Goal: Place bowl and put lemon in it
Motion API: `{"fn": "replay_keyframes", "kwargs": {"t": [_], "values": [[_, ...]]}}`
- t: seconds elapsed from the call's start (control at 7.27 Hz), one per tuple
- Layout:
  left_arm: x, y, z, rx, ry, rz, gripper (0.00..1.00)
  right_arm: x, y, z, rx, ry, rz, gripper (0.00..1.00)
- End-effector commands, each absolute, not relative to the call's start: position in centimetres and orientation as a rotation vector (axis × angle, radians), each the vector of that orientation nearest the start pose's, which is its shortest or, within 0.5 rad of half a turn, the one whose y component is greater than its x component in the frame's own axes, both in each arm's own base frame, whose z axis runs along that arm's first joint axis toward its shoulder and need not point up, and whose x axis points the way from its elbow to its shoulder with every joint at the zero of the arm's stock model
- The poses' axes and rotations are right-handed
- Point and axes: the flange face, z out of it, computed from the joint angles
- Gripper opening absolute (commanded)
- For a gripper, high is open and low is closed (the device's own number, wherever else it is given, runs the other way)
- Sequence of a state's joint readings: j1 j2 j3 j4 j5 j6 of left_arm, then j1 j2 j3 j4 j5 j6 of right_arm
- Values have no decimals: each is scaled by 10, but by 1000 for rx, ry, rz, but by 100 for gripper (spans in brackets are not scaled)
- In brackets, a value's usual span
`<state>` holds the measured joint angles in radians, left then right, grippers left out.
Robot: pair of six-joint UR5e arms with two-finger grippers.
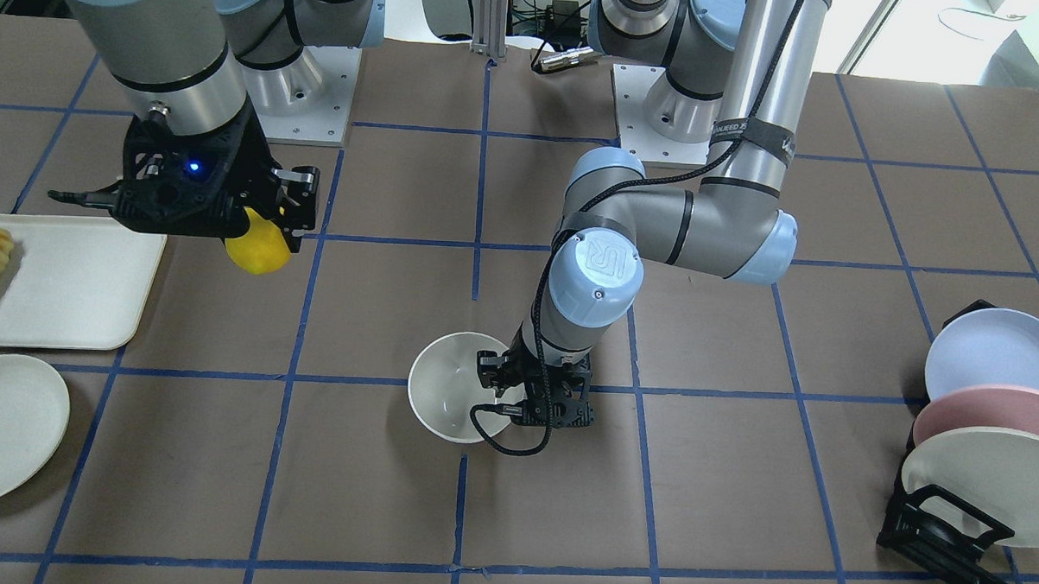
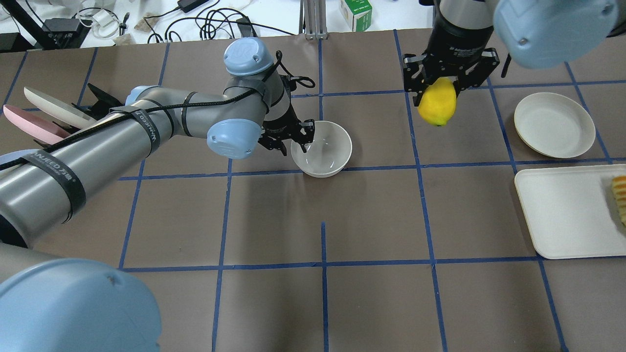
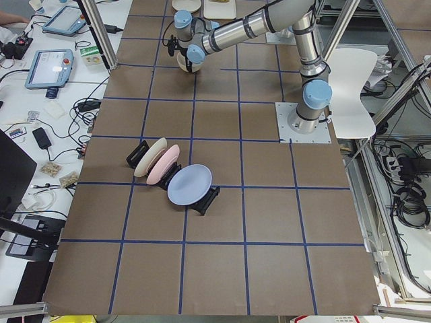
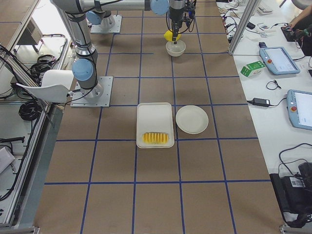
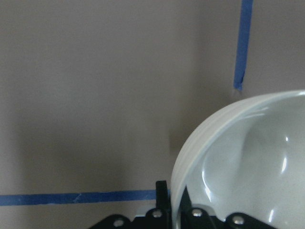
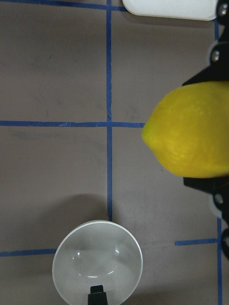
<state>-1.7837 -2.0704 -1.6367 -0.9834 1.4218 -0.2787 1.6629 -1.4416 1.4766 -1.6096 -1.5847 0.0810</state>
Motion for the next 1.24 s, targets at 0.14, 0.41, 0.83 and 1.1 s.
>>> {"fn": "replay_keyframes", "kwargs": {"t": [0.14, 0.41, 0.83, 1.1], "values": [[-210, -621, 314, -49, 3163, -32, 100, 193, -535, 462, -36, 3154, 0, 12], [-168, -617, 386, 0, 3115, 52, 100, 210, -543, 446, -70, 3143, -8, 12], [-127, -615, 411, 59, 3020, 18, 100, 337, -565, 342, -143, 3134, -112, 12], [-126, -614, 419, 59, 3012, -7, 100, 352, -586, 280, -115, 3133, -104, 12]]}}
